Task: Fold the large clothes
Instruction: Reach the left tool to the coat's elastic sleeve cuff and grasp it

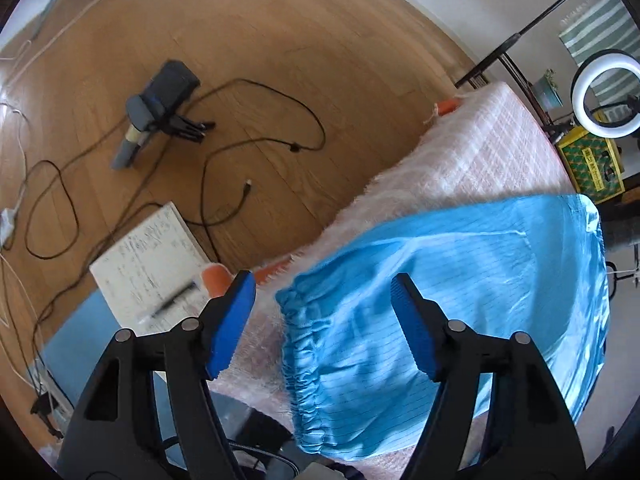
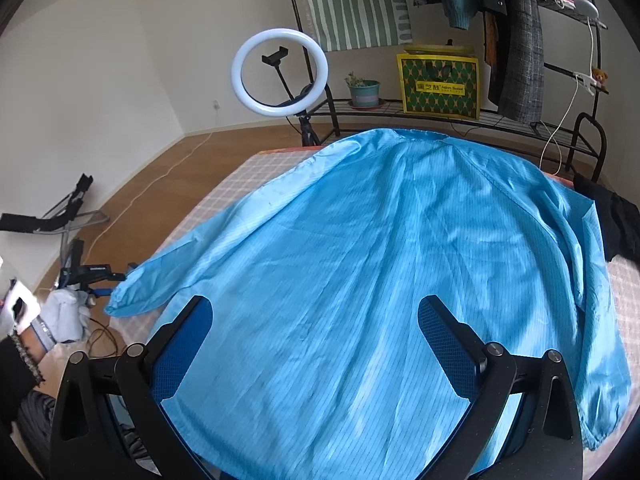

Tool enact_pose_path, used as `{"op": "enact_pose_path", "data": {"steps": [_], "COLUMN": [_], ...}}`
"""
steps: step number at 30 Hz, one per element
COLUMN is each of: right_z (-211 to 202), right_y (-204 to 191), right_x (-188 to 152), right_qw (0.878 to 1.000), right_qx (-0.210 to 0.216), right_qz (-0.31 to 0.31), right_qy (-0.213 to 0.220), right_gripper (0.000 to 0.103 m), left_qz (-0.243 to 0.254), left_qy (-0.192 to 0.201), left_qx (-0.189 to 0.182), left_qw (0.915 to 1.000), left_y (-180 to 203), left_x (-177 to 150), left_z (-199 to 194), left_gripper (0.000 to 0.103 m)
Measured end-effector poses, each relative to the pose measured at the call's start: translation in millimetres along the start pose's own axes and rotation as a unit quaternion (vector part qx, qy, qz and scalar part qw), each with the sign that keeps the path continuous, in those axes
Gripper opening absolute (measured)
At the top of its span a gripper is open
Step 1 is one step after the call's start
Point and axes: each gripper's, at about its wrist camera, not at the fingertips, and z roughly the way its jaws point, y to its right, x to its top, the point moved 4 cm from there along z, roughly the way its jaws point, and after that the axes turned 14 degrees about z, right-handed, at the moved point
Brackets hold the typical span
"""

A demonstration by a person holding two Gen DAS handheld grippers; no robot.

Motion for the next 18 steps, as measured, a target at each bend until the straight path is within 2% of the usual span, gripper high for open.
{"op": "enact_pose_path", "data": {"steps": [1, 2, 3, 4, 10, 14, 17, 18], "right_z": [1.6, 2.8, 3.8, 4.9, 15.4, 22.3, 24.8, 25.5], "right_y": [-0.9, -2.6, -5.1, -8.2, -39.4, -72.0, -79.8, -80.1], "right_x": [-1.0, -2.8, -4.7, -6.6, -37.4, -71.3, -79.2, -78.2], "right_qw": [1.000, 1.000, 1.000, 1.000, 0.996, 0.986, 0.983, 0.984], "right_qx": [0.001, 0.002, 0.004, 0.006, 0.031, 0.050, 0.055, 0.055], "right_qz": [0.000, -0.001, -0.005, -0.012, -0.081, -0.147, -0.159, -0.154], "right_qy": [-0.003, -0.005, -0.008, -0.010, -0.033, -0.060, -0.069, -0.070], "right_gripper": [0.102, 0.102, 0.102, 0.102, 0.100, 0.084, 0.076, 0.070], "left_qz": [0.008, 0.022, 0.039, 0.047, 0.069, 0.100, 0.137, 0.149], "left_qy": [-0.002, -0.007, -0.011, -0.011, 0.039, 0.093, 0.130, 0.137], "left_qx": [0.001, 0.008, 0.015, 0.014, -0.012, -0.044, -0.071, -0.075], "left_qw": [1.0000, 0.9997, 0.9991, 0.9987, 0.9968, 0.9896, 0.9793, 0.9764], "left_y": [3.3, 8.1, 13.1, 17.2, 36.7, 66.1, 100.0, 110.4], "left_x": [-0.4, -0.7, -0.8, -1.1, 7.5, 13.9, 12.4, 11.1], "left_z": [1.7, 3.3, 5.1, 5.4, -24.8, -67.9, -98.1, -104.1], "left_gripper": [0.064, 0.043, 0.018, 0.014, 0.010, 0.010, 0.010, 0.010]}}
